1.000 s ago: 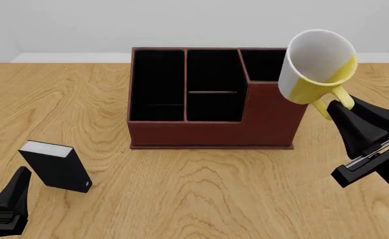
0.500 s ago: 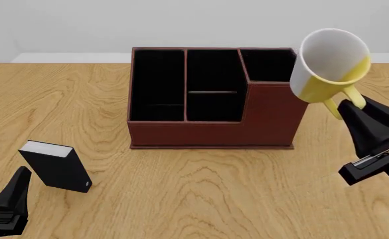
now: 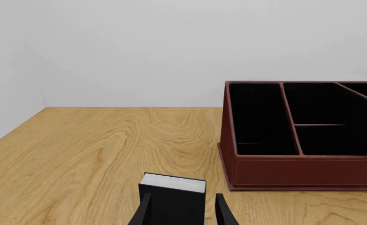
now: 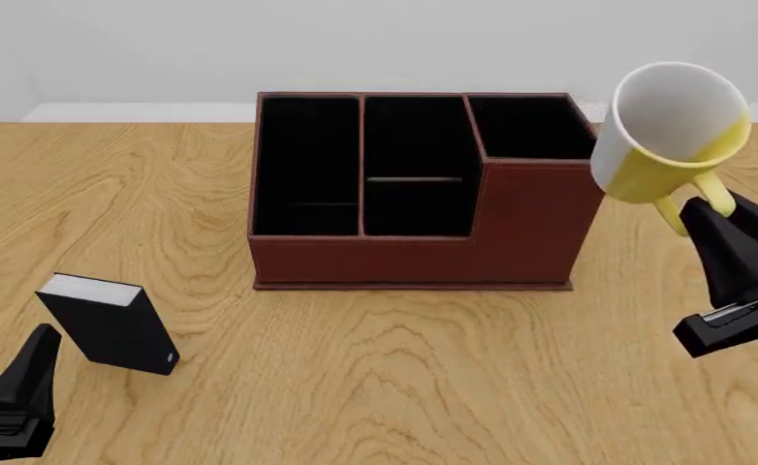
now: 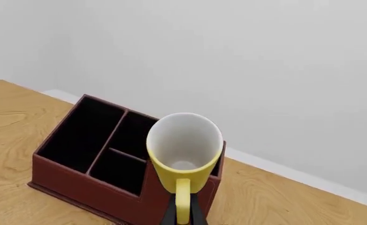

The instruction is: Pick up the yellow and white mug and place it to the right of the caddy.

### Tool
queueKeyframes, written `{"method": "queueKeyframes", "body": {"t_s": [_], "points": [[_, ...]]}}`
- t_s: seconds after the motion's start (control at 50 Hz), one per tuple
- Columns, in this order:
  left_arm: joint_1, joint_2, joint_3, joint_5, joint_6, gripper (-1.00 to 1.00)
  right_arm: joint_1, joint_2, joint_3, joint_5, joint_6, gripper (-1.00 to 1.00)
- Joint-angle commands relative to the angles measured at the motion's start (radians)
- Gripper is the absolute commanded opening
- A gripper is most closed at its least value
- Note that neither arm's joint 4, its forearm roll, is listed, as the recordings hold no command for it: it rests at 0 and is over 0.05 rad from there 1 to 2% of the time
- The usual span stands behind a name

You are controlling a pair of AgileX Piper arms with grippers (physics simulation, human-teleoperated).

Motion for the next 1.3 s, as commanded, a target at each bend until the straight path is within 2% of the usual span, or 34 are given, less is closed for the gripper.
{"method": "queueKeyframes", "body": {"t_s": [0.02, 0.52, 0.96, 1.3], "points": [[0.0, 0.0, 0.0, 0.0, 0.0, 1.0, -0.036, -0.007, 0.005, -0.004, 0.017, -1.0], [0.0, 0.0, 0.0, 0.0, 0.0, 1.0, -0.151, 0.024, 0.011, -0.036, 0.053, -1.0], [0.0, 0.0, 0.0, 0.0, 0.0, 1.0, -0.236, 0.076, 0.022, -0.083, 0.059, -1.0], [0.0, 0.0, 0.0, 0.0, 0.0, 1.0, -0.291, 0.173, 0.036, -0.178, 0.057, -1.0]]}}
